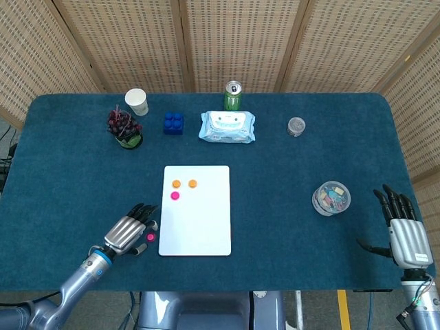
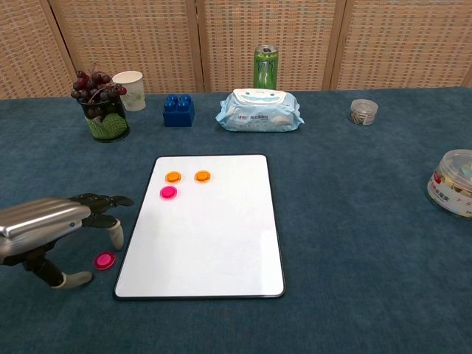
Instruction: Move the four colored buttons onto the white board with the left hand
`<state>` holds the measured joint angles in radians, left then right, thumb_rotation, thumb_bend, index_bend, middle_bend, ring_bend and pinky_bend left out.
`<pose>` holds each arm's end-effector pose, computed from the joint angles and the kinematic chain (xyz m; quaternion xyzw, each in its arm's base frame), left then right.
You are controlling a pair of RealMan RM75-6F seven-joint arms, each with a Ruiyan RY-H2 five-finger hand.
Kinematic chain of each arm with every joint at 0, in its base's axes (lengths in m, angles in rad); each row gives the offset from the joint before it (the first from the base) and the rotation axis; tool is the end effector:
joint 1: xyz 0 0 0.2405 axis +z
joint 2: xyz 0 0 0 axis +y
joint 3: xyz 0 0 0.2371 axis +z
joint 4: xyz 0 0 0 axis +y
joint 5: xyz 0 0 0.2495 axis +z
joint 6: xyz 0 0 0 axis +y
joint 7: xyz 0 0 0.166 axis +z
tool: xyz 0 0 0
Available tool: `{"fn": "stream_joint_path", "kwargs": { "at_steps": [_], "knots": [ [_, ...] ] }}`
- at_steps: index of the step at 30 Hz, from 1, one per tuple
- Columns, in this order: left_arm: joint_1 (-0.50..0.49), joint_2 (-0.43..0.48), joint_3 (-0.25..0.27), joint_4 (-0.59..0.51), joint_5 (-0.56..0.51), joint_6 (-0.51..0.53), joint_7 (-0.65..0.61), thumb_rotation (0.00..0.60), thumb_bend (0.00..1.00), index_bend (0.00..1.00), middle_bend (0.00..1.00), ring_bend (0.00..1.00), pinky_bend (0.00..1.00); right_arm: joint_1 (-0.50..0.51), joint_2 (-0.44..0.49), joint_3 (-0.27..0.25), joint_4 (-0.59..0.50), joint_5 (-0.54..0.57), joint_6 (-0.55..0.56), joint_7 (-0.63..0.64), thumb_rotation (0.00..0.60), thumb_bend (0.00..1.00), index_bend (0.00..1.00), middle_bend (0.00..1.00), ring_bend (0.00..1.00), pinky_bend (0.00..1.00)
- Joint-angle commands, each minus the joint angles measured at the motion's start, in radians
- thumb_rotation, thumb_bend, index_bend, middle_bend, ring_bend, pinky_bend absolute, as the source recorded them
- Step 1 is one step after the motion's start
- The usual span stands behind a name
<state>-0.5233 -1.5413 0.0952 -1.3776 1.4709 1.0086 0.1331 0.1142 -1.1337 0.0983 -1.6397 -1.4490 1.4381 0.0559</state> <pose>-0.2282 0.2562 -0.0908 -0.8037 -0.3790 -0.3002 0.3470 -0.3002 -0.2249 0.1105 0.5654 -0.4199 0.4204 0.5720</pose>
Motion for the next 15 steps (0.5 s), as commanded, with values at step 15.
{"fn": "stream_joint_path", "kwargs": {
  "at_steps": [15],
  "knots": [
    [0.004,0.011,-0.017,-0.017,0.016,0.011,-0.004,0.6,0.35,0.57,0.0,0.0,0.0,0.0,0.001,0.0,-0.001,0.0,0.0,0.002,0.6,0.13,0.01,0.0,0.0,0.0]
  ]
}}
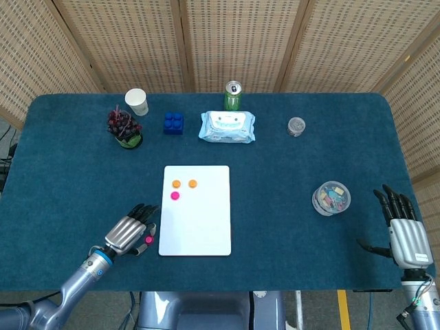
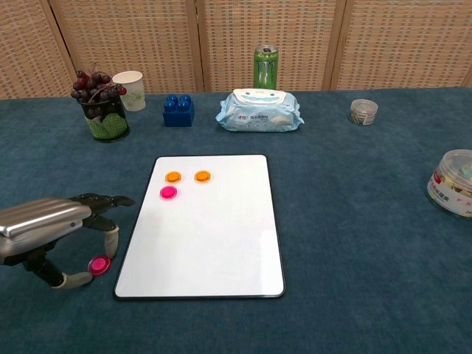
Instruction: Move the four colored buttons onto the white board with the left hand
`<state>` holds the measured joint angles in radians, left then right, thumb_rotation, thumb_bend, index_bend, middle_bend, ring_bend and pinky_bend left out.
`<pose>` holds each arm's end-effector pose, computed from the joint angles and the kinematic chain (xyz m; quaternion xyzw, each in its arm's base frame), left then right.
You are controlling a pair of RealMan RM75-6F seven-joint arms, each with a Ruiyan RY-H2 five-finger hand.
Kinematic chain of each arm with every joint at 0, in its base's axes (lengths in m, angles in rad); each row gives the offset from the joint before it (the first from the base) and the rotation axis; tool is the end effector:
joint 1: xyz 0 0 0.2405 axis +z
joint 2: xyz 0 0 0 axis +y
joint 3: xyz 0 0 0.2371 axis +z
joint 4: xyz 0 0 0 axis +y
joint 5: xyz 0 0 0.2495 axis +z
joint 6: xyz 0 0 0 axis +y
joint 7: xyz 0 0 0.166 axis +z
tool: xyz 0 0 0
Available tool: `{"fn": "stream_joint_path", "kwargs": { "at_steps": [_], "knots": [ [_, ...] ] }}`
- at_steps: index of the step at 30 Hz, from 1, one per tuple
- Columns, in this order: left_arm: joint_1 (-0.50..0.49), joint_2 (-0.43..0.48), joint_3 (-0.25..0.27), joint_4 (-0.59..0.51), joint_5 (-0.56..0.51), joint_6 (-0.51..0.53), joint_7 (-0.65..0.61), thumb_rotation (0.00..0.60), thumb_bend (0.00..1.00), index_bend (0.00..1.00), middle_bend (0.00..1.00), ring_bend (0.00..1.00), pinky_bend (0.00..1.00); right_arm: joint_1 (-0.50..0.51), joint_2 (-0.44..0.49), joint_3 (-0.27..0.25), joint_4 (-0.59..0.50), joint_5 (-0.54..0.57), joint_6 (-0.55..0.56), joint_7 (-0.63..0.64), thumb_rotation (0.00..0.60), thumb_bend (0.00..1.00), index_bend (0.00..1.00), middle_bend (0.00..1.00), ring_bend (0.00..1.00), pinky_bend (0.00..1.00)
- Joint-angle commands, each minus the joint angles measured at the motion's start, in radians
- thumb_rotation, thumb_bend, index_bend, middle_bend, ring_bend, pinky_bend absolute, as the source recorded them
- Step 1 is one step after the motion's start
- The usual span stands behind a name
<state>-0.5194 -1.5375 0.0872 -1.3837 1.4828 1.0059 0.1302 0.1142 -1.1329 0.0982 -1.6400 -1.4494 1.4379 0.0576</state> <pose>-0.2259 0.2563 -0.0900 -0.8036 -0.3781 -0.3038 0.3450 -0.3001 -0.2249 0.1107 0.5654 -0.4202 0.4208 0.5716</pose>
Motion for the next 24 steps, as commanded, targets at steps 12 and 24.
{"fn": "stream_joint_path", "kwargs": {
  "at_steps": [12,24],
  "knots": [
    [-0.105,0.022,-0.172,-0.088,-0.07,-0.028,0.081,0.6,0.35,0.57,0.0,0.0,0.0,0.0,0.0,-0.001,-0.003,0.001,-0.001,-0.002,0.6,0.13,0.01,0.0,0.0,0.0],
    [-0.25,-0.145,-0.306,0.087,-0.296,-0.186,0.173,0.6,0.35,0.57,0.0,0.0,0.0,0.002,0.004,0.0,-0.004,0.008,-0.012,0.009,0.6,0.13,0.01,0.0,0.0,0.0]
  ]
}}
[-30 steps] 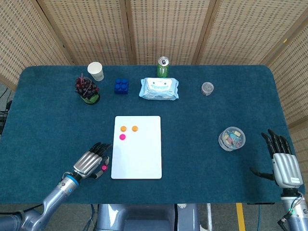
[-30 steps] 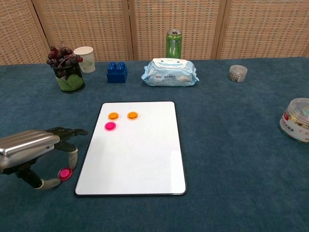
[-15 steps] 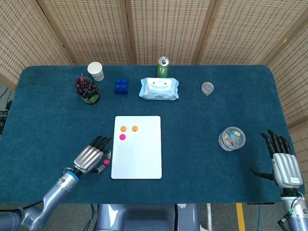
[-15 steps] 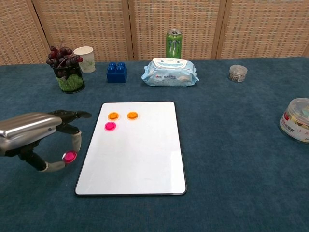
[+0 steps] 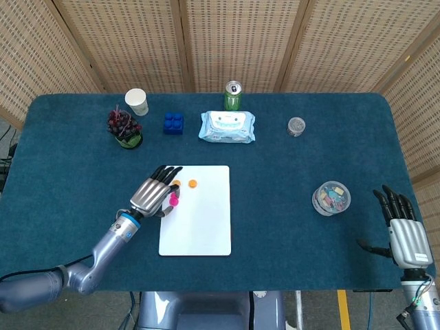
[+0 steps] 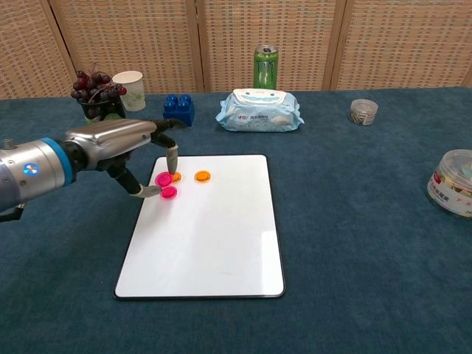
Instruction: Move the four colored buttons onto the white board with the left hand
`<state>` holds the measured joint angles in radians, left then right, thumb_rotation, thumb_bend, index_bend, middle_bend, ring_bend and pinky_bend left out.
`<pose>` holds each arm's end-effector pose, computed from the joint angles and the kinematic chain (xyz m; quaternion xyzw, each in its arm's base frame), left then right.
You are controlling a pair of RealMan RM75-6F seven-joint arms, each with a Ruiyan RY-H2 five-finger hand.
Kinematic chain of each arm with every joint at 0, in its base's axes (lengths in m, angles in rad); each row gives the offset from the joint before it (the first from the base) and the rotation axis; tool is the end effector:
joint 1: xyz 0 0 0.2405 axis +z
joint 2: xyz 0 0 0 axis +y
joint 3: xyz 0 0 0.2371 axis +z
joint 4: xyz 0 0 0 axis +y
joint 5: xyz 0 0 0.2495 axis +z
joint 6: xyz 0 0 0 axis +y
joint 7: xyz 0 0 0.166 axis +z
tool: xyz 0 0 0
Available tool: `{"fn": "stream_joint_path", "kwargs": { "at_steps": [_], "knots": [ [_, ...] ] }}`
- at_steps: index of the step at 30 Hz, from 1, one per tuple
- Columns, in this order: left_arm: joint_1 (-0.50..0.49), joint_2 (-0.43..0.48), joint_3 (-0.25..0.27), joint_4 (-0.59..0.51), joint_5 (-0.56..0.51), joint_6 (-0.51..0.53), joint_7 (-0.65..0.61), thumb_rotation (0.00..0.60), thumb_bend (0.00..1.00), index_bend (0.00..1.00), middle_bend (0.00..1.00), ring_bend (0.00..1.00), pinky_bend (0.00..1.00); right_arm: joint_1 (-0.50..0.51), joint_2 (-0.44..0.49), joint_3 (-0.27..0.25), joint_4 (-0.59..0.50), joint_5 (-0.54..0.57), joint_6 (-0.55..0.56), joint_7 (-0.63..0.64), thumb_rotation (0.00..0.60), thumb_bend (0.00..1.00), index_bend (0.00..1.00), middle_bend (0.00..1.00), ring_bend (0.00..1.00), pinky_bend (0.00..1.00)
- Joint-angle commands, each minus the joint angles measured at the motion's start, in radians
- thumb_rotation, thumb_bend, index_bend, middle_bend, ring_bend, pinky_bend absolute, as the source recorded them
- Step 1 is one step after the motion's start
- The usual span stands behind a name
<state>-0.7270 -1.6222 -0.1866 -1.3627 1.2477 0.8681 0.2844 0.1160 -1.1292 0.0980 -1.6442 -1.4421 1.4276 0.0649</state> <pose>-0.1288 0.3572 -0.0897 -0.7749 -0.3574 -0.3583 0.3787 -0.3009 -0.2253 0.1101 0.5639 -0.4266 0.4193 0.5694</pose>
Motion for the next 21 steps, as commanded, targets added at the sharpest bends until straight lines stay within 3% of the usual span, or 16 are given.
{"fn": "stream_joint_path", "kwargs": {
  "at_steps": [1,11,21],
  "knots": [
    [-0.052,-0.076,-0.036,0.086,-0.075,-0.061,0.02,0.6,0.35,0.57,0.0,0.0,0.0,0.001,0.001,0.0,0.0,0.001,-0.003,0.004,0.6,0.13,0.01,0.0,0.0,0.0],
    [-0.117,-0.199,-0.055,0.245,-0.141,-0.103,0.035,0.6,0.34,0.57,0.0,0.0,0.0,0.002,0.005,-0.001,-0.001,0.002,-0.008,0.013,0.6,0.13,0.01,0.0,0.0,0.0],
    [-0.152,-0.239,-0.062,0.306,-0.176,-0.115,0.041,0.6,0.34,0.57,0.0,0.0,0.0,0.003,0.006,-0.001,-0.001,0.004,-0.011,0.018,0.6,0.13,0.01,0.0,0.0,0.0]
  ]
}}
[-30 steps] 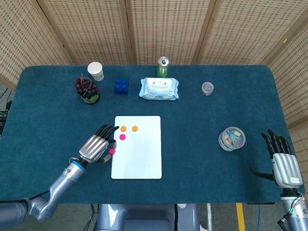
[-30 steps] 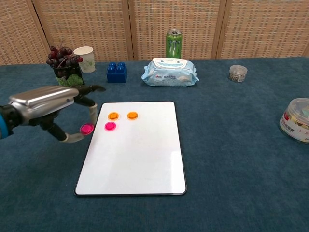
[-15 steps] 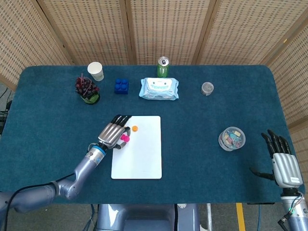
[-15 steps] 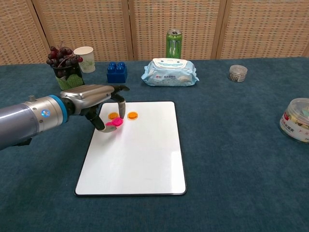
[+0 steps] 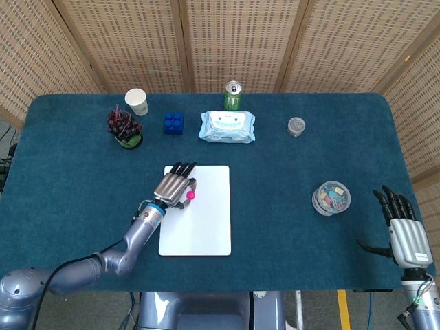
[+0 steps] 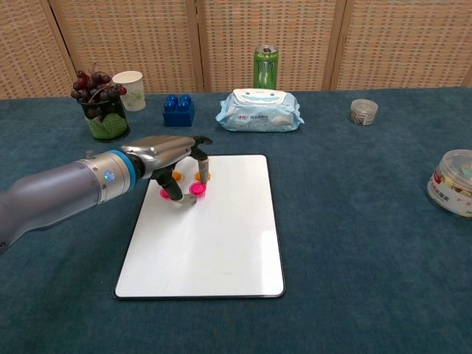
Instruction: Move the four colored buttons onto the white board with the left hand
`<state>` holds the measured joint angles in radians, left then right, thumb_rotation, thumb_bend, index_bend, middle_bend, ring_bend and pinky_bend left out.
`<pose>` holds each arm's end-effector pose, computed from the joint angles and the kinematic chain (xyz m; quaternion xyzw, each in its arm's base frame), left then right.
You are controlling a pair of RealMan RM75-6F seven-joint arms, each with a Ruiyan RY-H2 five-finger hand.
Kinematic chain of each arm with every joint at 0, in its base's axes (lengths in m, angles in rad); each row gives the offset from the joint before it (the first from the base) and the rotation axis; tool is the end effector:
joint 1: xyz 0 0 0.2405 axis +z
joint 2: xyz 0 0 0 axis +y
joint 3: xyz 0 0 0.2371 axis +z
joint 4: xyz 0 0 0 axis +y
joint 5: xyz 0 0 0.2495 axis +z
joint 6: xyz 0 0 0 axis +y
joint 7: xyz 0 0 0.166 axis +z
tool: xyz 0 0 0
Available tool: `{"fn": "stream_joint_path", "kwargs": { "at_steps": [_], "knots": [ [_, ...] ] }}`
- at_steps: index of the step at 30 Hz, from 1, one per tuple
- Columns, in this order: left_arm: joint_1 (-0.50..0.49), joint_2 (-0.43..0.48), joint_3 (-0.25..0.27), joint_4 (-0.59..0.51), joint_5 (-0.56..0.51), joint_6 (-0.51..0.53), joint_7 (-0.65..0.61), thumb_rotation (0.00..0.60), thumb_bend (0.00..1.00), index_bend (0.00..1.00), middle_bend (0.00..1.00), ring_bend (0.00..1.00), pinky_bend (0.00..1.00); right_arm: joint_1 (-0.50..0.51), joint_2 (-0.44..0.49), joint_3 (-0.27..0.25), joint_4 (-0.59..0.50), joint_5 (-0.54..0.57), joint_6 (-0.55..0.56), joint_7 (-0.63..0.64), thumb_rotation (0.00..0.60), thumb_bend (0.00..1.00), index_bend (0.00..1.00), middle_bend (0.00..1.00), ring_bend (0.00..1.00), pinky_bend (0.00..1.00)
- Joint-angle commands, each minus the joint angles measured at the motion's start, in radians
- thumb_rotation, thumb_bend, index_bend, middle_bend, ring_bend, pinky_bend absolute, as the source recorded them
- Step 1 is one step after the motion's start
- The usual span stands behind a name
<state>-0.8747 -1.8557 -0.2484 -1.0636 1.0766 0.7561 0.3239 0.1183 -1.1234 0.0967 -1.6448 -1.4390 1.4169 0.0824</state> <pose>-0.1074 0.3942 -0.1430 -0.7686 -0.3871 -0.3284 0.3892 -0.3023 -0.2257 0.1103 0.5628 -0.4335 0.4196 0.5650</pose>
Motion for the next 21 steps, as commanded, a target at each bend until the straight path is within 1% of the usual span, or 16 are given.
{"fn": "stream_joint_path", "kwargs": {
  "at_steps": [1,17,18,21],
  "knots": [
    [-0.007,-0.008,0.0,0.012,-0.008,-0.004,-0.001,0.6,0.34,0.57,0.0,0.0,0.0,0.0,0.001,0.0,0.0,0.001,-0.002,0.001,0.6,0.13,0.01,0.0,0.0,0.0],
    [-0.015,-0.023,0.019,0.035,-0.001,0.002,-0.027,0.6,0.34,0.57,0.0,0.0,0.0,0.0,0.002,0.001,-0.002,0.004,-0.003,0.007,0.6,0.13,0.01,0.0,0.0,0.0],
    [-0.015,-0.024,0.019,0.036,-0.001,0.003,-0.029,0.6,0.34,0.56,0.0,0.0,0.0,0.0,0.002,0.001,-0.002,0.004,-0.003,0.007,0.6,0.13,0.01,0.0,0.0,0.0],
    [-0.015,-0.024,0.023,0.035,0.005,0.006,-0.031,0.6,0.33,0.5,0.0,0.0,0.0,0.0,0.002,0.001,-0.003,0.004,-0.003,0.007,0.6,0.13,0.01,0.0,0.0,0.0]
  ]
}}
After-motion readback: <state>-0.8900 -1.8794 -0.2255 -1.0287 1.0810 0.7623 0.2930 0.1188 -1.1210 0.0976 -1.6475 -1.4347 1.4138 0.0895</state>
